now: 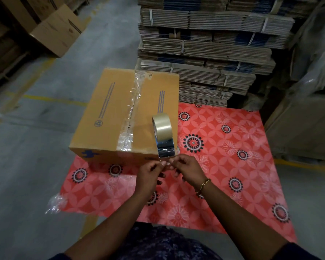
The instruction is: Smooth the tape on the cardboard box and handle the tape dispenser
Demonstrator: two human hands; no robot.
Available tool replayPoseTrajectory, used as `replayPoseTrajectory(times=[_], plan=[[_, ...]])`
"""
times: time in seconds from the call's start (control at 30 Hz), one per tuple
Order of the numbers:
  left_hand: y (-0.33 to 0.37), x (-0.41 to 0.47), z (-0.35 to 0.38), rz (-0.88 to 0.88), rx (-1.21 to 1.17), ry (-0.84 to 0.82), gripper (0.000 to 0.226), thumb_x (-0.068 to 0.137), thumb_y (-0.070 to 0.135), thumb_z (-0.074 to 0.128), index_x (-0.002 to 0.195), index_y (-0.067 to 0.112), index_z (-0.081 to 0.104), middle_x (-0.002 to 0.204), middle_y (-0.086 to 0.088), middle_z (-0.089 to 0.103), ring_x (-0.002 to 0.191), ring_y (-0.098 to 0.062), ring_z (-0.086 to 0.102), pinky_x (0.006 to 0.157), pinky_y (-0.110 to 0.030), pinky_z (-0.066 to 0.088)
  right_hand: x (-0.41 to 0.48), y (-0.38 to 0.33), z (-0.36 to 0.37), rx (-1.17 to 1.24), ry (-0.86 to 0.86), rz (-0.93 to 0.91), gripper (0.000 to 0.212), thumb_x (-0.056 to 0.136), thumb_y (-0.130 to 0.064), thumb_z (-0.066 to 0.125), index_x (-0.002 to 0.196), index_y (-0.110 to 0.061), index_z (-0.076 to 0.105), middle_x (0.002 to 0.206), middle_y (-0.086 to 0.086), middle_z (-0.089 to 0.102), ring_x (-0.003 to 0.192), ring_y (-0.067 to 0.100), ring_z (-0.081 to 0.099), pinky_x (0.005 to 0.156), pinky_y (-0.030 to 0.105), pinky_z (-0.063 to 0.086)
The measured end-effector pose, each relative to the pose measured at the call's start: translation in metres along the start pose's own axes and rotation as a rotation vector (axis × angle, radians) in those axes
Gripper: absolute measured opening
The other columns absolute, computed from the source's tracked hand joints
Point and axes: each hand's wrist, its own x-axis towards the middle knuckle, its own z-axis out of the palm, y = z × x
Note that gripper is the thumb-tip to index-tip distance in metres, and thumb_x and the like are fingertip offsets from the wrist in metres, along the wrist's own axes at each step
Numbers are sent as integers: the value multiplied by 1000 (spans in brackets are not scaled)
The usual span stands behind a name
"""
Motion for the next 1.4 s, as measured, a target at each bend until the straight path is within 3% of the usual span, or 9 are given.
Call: replayPoseTrajectory(times=[0.33,0.53,0.63,0.7,0.83,1.0,1.2,1.27,1.4], plan=[[-28,34,-31,149,331,142,59,85,67,57,63,12,59,50,-5,57,46,-16,55,52,-43,47,13,26,-7,-218,239,-9,27,87,-32,76,67,-14,73,62,9,73,43,12,60,52,30,50],[-6,29,-54,232,501,45,44,91,58,56,67,22,61,55,0,62,52,-12,61,56,-39,52,22,2,-28,-459,198,22,14,78,-29,59,79,-25,73,75,-5,75,65,17,70,67,38,59],[32,25,-49,205,215,7,31,93,55,56,96,29,73,86,8,75,84,-6,70,76,-34,55,26,-26,-28,-208,251,-19,22,83,-30,59,102,-28,70,97,-8,73,91,17,70,78,39,57],[54,29,-36,148,30,-73,49,90,63,50,124,32,68,124,10,71,116,-6,65,95,-30,51,32,-42,-19,-71,166,-24,39,83,-30,60,121,-26,66,117,-7,70,107,15,67,87,39,57],[70,41,-17,73,-128,-222,48,104,47,39,142,25,55,134,6,66,117,2,64,85,-9,48,41,-60,-2,-97,50,-27,56,81,-17,60,137,-25,57,122,-11,68,112,1,64,96,32,54],[64,50,-16,27,-154,-254,60,95,57,39,145,26,53,136,4,66,122,-7,64,86,-15,52,41,-60,2,-119,60,-64,57,86,-4,61,138,-28,57,121,-14,69,110,-3,64,93,24,53],[84,56,8,70,-110,-287,43,108,37,33,132,14,61,116,3,76,110,-9,71,87,-23,56,33,-58,0,-240,181,-170,56,80,-31,80,128,-27,52,113,-12,67,98,-10,61,75,8,47],[84,63,31,45,-64,-282,35,108,35,38,123,16,64,104,3,79,98,-5,73,81,-24,55,32,-52,-7,-285,311,-140,59,73,-40,80,120,-26,48,103,-8,67,87,1,64,66,17,50],[66,81,83,-5,183,-347,80,84,84,45,131,22,63,125,-13,68,117,-25,67,102,-55,51,30,-30,-43,-213,489,-46,62,65,-46,75,111,-19,44,90,-4,68,77,13,66,59,31,52]])
